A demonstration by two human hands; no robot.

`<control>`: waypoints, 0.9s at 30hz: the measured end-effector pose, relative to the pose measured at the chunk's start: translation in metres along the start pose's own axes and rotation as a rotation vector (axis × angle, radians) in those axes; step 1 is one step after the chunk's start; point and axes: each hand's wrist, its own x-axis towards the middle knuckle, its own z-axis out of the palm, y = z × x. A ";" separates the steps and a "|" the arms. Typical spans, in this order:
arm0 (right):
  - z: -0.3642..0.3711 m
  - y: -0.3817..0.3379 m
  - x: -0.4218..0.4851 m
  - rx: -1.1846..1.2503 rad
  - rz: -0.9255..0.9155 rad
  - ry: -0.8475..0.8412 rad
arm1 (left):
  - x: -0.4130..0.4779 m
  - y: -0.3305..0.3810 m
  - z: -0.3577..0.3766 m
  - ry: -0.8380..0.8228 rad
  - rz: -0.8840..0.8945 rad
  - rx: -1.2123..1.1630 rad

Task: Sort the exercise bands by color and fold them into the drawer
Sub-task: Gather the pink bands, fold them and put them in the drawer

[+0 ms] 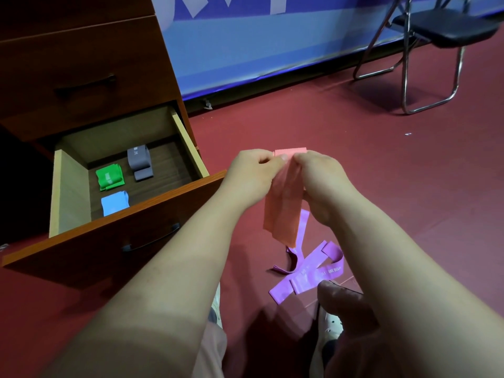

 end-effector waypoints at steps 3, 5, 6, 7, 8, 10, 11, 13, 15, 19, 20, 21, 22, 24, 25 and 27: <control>0.000 0.000 0.000 -0.013 0.003 -0.003 | 0.001 -0.001 -0.001 0.017 0.018 0.017; 0.000 0.000 0.001 -0.001 0.020 0.008 | 0.002 -0.002 -0.001 0.022 0.021 0.001; 0.000 0.000 0.001 0.025 0.034 0.023 | 0.003 -0.003 -0.001 0.023 0.014 -0.013; 0.000 0.000 0.002 0.054 0.046 0.041 | 0.004 -0.003 -0.001 0.021 0.009 -0.034; -0.001 0.000 0.002 0.080 0.049 0.056 | 0.005 -0.004 -0.001 0.018 -0.002 -0.058; 0.000 0.000 0.003 0.087 0.033 0.080 | 0.007 -0.006 -0.001 0.010 -0.025 -0.093; 0.000 0.000 0.002 0.075 0.021 0.090 | 0.007 -0.007 -0.001 0.004 -0.035 -0.100; 0.002 0.001 0.002 0.044 0.007 0.099 | 0.007 -0.007 -0.002 -0.004 -0.049 -0.099; 0.003 0.000 0.001 0.016 0.012 0.107 | 0.006 -0.007 -0.001 -0.013 -0.044 -0.091; 0.003 -0.001 0.000 0.010 0.000 0.114 | 0.005 -0.005 0.003 -0.005 -0.033 -0.066; 0.003 0.000 0.001 0.003 -0.006 0.116 | 0.004 -0.003 0.004 0.000 -0.032 -0.067; 0.002 0.000 0.001 -0.012 -0.014 0.111 | 0.002 0.000 0.005 0.004 -0.029 -0.069; 0.002 0.001 0.001 -0.037 -0.026 0.098 | 0.001 0.001 0.005 0.008 -0.026 -0.067; 0.002 0.000 0.000 -0.070 -0.042 0.076 | -0.001 0.004 0.006 0.017 -0.015 -0.041; 0.002 0.000 0.000 -0.082 -0.041 0.089 | -0.002 0.005 0.006 0.026 -0.008 -0.013; 0.001 0.000 0.000 -0.002 -0.010 0.121 | -0.003 0.006 0.005 0.038 0.004 0.018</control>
